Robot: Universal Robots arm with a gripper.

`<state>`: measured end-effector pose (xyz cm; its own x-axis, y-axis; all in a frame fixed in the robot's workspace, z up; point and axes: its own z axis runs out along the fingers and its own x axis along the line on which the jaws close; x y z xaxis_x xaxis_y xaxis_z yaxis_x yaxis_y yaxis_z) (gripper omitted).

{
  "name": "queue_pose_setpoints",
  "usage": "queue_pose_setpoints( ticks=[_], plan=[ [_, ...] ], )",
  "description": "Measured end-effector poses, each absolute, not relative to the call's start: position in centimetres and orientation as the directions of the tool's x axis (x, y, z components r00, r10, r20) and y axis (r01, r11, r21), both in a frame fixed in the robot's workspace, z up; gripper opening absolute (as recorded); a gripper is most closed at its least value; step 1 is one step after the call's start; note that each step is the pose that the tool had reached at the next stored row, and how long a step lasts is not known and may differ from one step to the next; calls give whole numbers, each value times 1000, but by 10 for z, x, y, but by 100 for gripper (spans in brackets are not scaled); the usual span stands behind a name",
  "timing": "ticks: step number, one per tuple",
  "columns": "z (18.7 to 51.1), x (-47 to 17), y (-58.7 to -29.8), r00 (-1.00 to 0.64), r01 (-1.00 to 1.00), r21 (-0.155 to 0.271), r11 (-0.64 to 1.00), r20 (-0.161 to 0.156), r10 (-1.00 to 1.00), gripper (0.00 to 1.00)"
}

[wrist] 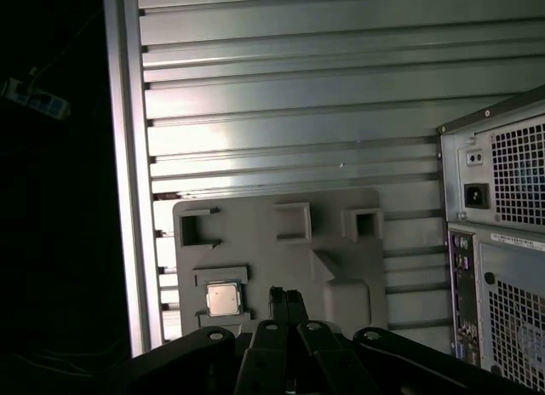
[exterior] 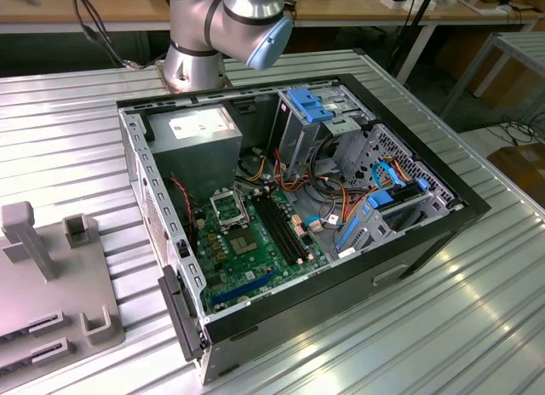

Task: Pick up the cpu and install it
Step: 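Reach for the cpu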

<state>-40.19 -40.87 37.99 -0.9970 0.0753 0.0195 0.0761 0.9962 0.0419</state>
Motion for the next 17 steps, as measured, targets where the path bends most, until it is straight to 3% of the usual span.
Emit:
queue_pose_setpoints(
  ticks=[17],
  plan=[
    [380,-413,-409,-997,76,42,996,20,75,11]
  ],
)
